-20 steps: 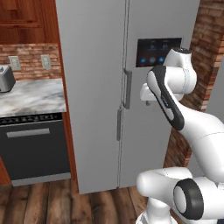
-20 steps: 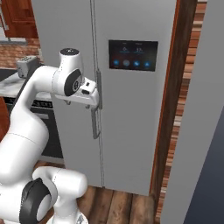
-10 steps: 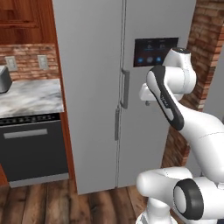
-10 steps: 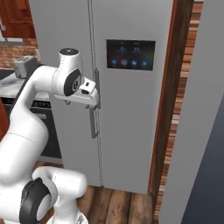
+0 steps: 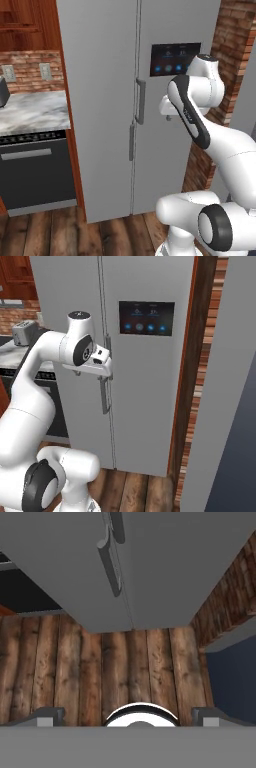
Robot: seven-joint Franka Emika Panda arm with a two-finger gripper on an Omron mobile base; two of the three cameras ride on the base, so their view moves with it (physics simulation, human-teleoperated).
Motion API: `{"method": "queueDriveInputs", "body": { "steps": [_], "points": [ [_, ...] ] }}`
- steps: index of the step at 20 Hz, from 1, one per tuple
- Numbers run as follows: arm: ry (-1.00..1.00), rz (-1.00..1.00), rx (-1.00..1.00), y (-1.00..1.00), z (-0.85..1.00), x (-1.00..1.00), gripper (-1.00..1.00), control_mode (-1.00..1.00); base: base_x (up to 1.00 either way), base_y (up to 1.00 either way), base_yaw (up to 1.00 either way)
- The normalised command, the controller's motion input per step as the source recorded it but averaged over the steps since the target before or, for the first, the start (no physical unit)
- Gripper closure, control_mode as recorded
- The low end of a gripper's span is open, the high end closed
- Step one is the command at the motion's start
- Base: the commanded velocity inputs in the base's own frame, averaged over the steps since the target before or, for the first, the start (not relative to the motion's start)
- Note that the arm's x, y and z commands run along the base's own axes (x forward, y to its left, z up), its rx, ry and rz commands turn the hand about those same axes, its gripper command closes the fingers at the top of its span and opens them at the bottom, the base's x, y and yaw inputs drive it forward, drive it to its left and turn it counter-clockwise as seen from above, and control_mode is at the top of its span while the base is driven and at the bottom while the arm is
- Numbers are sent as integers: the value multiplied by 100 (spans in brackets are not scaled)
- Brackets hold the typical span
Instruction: Retrieve the steak from the fridge and place it on the saucepan with marinade on the stove.
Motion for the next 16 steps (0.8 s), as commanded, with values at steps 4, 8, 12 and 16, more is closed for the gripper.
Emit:
{"method": "queueDriveInputs", "body": {
  "steps": [4, 8, 12, 16],
  "points": [
    [0, 0, 0, 0, 0, 0, -100, 100, 0, 0, 0],
    [-2, 0, 0, 9, 0, 0, -100, -100, 0, 1, 0],
    [-21, 0, 0, 24, -1, 0, -100, -100, 0, 0, 0],
    [-33, 2, 0, 41, 0, 0, -100, -100, 0, 0, 0]
  ]
}}
